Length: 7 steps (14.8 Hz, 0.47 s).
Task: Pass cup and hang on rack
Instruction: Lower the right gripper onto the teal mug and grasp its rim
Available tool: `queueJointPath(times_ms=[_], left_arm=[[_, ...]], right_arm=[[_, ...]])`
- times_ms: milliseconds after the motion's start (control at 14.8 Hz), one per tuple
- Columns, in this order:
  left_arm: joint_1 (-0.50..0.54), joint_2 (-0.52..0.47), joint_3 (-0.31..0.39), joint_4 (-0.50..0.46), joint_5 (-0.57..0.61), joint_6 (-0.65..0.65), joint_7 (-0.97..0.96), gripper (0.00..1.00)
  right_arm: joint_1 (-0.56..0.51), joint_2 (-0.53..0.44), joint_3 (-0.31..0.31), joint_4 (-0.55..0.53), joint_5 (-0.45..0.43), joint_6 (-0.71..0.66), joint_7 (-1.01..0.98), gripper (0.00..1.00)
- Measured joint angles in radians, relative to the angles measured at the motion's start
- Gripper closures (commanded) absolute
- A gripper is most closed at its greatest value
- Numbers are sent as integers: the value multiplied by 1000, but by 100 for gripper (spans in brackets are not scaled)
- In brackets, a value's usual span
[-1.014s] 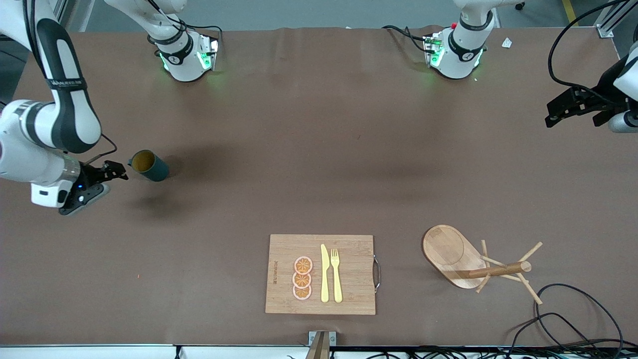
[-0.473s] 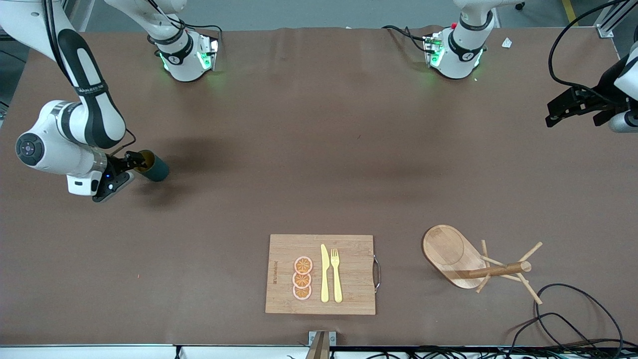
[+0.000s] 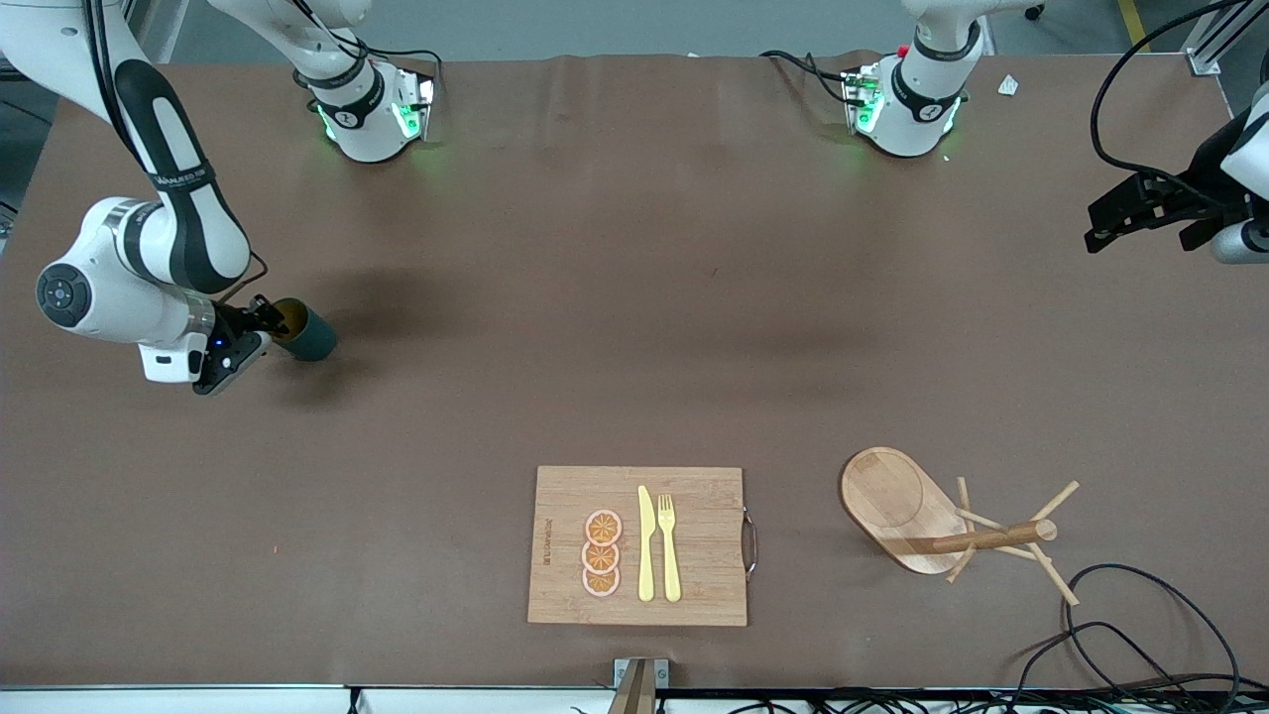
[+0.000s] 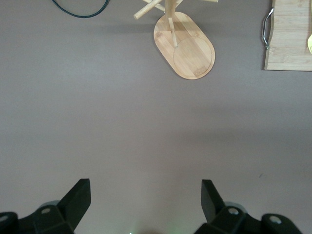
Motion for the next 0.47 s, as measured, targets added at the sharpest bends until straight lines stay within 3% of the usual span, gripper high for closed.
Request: queueJointPath(times_ms=[473], left_arm=[[0,0,0,4,0,1,0,0]], right_arm=[[20,-32,13,29,5,-127,51,100]])
